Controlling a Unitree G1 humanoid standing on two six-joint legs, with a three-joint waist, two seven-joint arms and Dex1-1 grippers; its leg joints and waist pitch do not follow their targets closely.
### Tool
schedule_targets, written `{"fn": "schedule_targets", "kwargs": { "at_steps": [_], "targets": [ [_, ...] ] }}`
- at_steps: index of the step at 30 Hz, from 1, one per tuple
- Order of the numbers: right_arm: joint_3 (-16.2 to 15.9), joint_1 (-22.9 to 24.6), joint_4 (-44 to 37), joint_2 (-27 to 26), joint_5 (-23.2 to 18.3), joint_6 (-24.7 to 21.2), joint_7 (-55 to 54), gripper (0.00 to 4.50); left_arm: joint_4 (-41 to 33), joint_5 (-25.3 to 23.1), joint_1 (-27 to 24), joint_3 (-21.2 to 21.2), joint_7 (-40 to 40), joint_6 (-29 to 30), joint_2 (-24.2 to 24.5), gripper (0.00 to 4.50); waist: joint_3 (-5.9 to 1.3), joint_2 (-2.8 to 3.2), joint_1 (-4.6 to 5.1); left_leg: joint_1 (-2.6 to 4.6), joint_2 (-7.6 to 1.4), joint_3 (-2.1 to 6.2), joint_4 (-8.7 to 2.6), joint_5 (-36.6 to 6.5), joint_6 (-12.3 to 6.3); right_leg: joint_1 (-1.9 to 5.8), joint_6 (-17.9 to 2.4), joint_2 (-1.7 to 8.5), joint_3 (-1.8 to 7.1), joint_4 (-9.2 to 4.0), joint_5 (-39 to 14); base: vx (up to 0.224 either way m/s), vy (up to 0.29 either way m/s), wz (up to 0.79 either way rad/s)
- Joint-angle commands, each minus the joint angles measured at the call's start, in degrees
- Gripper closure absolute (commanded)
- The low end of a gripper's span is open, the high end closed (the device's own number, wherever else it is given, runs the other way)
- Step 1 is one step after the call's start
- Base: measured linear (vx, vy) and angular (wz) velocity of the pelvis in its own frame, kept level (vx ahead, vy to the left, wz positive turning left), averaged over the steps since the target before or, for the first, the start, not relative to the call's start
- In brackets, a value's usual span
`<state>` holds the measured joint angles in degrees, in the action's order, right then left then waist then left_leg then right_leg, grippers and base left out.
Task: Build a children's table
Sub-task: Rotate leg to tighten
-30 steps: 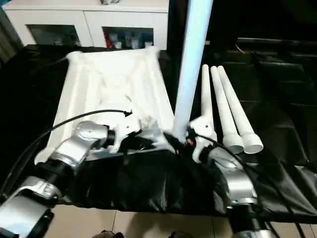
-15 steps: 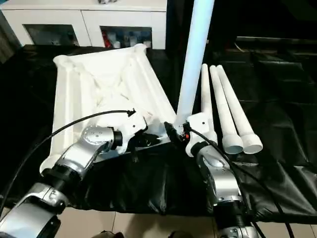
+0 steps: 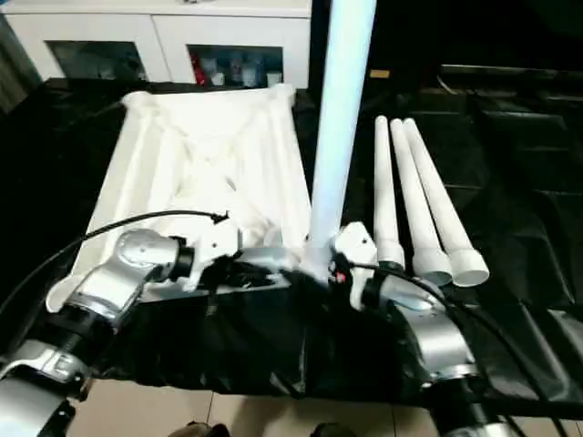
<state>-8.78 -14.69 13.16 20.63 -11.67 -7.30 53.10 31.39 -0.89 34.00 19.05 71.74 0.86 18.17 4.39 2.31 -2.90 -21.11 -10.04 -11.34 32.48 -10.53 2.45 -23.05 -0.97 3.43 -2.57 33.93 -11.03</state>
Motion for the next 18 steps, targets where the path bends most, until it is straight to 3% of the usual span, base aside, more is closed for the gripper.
{"fn": "schedule_targets", "kwargs": {
  "at_steps": [1, 5, 10, 18],
  "targets": [
    [-2.5, 0.9, -1.6, 1.1, -0.8, -1.4, 4.1, 0.4, -0.3, -0.5, -0.4, 2.5, 2.5, -0.7, 0.1, 4.5, -3.07, -0.26, -0.14, 0.57, -3.64, 1.4, -3.3, -10.7, -5.52, 2.85, -14.7, 4.85, 2.74, -4.01, -8.2, 0.0, 0.0, 0.0],
    [-3.8, 0.9, -2.5, 4.9, -1.2, -2.5, 9.7, 0.4, -0.6, 0.3, -0.2, 2.6, 5.3, -0.9, 1.2, 4.5, -3.31, -0.42, -0.95, 0.5, -3.56, 1.4, -3.03, -8.7, -6.2, 3.14, -14.9, 4.85, 2.66, -3.67, -5.8, 0.0, 0.0, 0.0],
    [-4.3, 0.8, -3.0, 7.0, -1.5, -2.9, 12.8, 0.4, -1.0, 0.6, -0.6, 3.5, 7.9, -1.6, 2.2, 4.5, -3.36, -0.52, -1.13, 0.39, -3.5, 1.39, -2.9, -8.3, -6.51, 3.1, -15.0, 4.9, 2.6, -3.63, -5.8, 0.0, 0.0, 0.0],
    [-4.9, 0.6, -3.4, 8.7, -1.3, -3.5, 15.4, 1.13, -0.7, 0.4, -0.7, 4.3, 10.5, -2.8, 3.1, 4.5, -3.5, -0.48, -1.65, 0.54, -3.57, 1.39, -2.83, -8.4, -6.03, 3.04, -14.8, 4.87, 2.61, -3.63, -6.7, 0.0, 0.0, 0.0]
  ]
}}
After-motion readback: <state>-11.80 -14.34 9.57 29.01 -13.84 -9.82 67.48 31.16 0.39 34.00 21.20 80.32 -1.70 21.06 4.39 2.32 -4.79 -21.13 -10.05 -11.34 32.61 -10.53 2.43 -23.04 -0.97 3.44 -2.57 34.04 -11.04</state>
